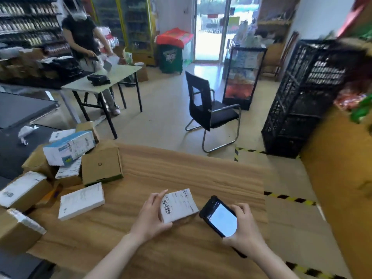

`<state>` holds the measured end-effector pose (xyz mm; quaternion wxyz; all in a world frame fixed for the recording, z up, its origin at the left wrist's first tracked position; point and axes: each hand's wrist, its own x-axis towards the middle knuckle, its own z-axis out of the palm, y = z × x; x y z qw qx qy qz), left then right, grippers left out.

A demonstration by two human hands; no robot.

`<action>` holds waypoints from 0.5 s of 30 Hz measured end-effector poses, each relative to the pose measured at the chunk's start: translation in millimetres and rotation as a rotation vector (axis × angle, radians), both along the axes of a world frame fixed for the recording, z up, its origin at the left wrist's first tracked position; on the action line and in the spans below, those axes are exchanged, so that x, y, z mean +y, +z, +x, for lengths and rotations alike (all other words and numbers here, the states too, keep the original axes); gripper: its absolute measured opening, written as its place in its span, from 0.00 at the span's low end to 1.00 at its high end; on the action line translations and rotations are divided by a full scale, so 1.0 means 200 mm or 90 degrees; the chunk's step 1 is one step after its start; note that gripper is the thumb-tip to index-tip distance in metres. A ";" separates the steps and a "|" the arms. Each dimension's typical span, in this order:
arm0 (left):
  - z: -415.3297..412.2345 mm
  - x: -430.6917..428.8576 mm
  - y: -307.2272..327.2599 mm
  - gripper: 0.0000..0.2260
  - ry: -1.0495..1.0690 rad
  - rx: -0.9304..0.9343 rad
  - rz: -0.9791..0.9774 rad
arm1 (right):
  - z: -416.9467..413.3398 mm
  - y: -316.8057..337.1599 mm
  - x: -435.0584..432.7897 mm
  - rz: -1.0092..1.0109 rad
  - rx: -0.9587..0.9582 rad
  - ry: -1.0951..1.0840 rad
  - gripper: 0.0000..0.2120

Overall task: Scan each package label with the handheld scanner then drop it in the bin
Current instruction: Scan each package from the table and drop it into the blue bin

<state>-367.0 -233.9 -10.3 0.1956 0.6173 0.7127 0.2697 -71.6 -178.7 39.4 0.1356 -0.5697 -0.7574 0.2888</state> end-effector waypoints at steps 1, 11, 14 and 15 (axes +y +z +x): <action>0.12 0.02 0.00 0.45 -0.014 -0.014 -0.001 | 0.13 -0.02 -0.02 -0.017 0.037 -0.052 0.44; 1.54 0.26 -0.02 0.44 -0.351 -0.057 -0.026 | 1.40 -0.11 -0.62 -0.084 0.159 -0.518 0.34; 2.05 0.26 0.01 0.46 -0.498 -0.016 -0.024 | 1.71 -0.09 -0.91 -0.075 0.156 -0.671 0.32; 2.22 0.25 0.02 0.46 -0.547 -0.003 -0.021 | 1.79 -0.08 -1.02 -0.069 0.158 -0.723 0.32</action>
